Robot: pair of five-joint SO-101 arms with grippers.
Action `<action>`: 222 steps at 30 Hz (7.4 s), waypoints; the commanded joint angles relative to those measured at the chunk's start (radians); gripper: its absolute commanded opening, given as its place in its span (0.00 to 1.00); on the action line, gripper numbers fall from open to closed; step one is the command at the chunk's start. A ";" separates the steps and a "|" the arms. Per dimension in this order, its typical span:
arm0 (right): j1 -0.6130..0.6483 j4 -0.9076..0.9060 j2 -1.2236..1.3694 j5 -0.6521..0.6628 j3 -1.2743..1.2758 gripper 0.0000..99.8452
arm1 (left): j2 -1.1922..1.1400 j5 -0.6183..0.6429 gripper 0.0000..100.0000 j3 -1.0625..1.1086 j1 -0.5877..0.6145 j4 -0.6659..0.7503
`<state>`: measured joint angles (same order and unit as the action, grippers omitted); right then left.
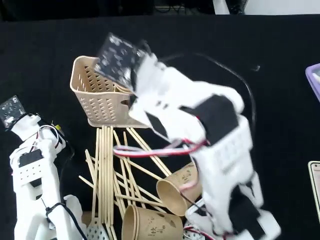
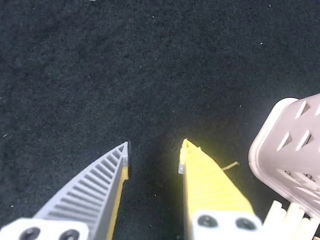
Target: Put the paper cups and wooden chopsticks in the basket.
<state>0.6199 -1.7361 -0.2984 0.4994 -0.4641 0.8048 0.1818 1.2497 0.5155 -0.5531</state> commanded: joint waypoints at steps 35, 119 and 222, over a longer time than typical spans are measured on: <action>-0.141 -0.005 -0.348 0.230 1.139 0.28 | 0.023 0.002 0.17 -0.018 0.008 0.018; -0.199 0.068 0.188 -0.353 -0.265 0.14 | 0.023 0.000 0.17 -0.015 0.010 0.017; -0.175 0.281 -0.002 -0.295 -0.183 0.01 | 0.021 0.002 0.17 0.001 0.065 0.087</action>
<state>0.4281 -1.5213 -0.4227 0.2248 -0.5501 0.8048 0.1818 1.2605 0.5723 -0.4795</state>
